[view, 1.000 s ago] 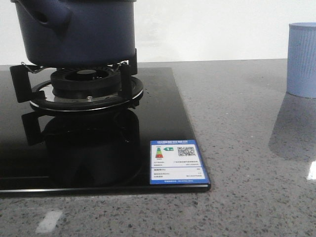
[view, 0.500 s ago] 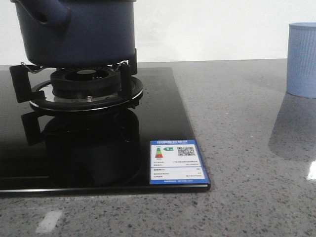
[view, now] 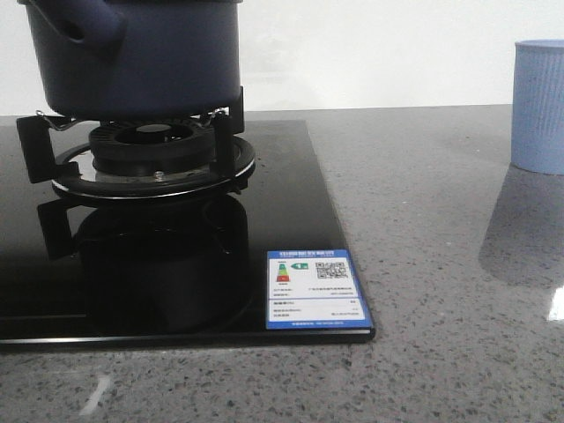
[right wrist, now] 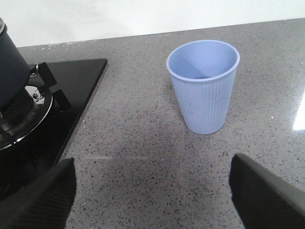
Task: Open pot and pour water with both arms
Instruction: 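Move left gripper toward the pot lid knob, right toward the blue cup, then close left gripper on the blue lid knob and right gripper on the cup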
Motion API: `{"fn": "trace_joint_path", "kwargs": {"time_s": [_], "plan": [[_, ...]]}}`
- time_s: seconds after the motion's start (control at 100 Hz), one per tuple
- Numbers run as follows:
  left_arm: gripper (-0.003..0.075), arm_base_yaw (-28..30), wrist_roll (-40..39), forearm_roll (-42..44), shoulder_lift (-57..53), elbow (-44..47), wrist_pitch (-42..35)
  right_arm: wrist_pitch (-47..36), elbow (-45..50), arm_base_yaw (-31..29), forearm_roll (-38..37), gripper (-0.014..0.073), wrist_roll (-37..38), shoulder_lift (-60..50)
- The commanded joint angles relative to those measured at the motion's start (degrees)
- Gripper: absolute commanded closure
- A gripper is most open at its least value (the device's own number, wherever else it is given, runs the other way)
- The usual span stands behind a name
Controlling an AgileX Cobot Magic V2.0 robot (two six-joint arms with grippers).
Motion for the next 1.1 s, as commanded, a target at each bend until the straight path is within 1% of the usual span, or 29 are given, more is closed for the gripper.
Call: {"fn": "trace_joint_path", "kwargs": {"time_s": [0.0, 0.11, 0.22, 0.31, 0.46, 0.71, 0.93, 1.0, 1.09], "plan": [[0.0119, -0.48, -0.16, 0.1, 1.94, -4.04, -4.71, -4.66, -1.97, 0.24, 0.02, 0.0003, -0.78, 0.8], [0.012, -0.9, -0.16, 0.1, 4.85, -6.14, -4.71, -4.8, -1.97, 0.24, 0.02, 0.0003, -0.78, 0.8], [0.012, -3.1, -0.16, 0.33, 6.79, -7.59, -4.79, -4.8, -1.97, 0.24, 0.02, 0.0003, -0.78, 0.8], [0.012, -4.56, 0.0, 2.48, 8.31, -7.93, -7.0, -4.8, -1.97, 0.24, 0.02, 0.0003, -0.78, 0.8], [0.012, -4.14, 0.0, 2.48, 10.73, -7.97, -10.53, -4.8, -1.97, 0.24, 0.02, 0.0003, -0.78, 0.8], [0.012, -3.75, 0.0, 2.48, 14.24, -9.97, -12.81, -4.8, -1.97, 0.24, 0.02, 0.0003, -0.78, 0.8], [0.012, -3.66, 0.0, 2.48, 17.09, -11.74, -13.33, -4.8, -1.97, 0.24, 0.02, 0.0003, -0.78, 0.8], [0.0126, -3.66, 0.0, 2.48, 17.33, -11.74, -13.22, -4.8, -1.97, 0.24, 0.02, 0.0003, -0.78, 0.8], [0.0158, -3.66, 0.0, 2.71, 17.48, -11.74, -13.22, -4.8, -1.97, 0.24, 0.02, 0.0003, -0.78, 0.8]]}}
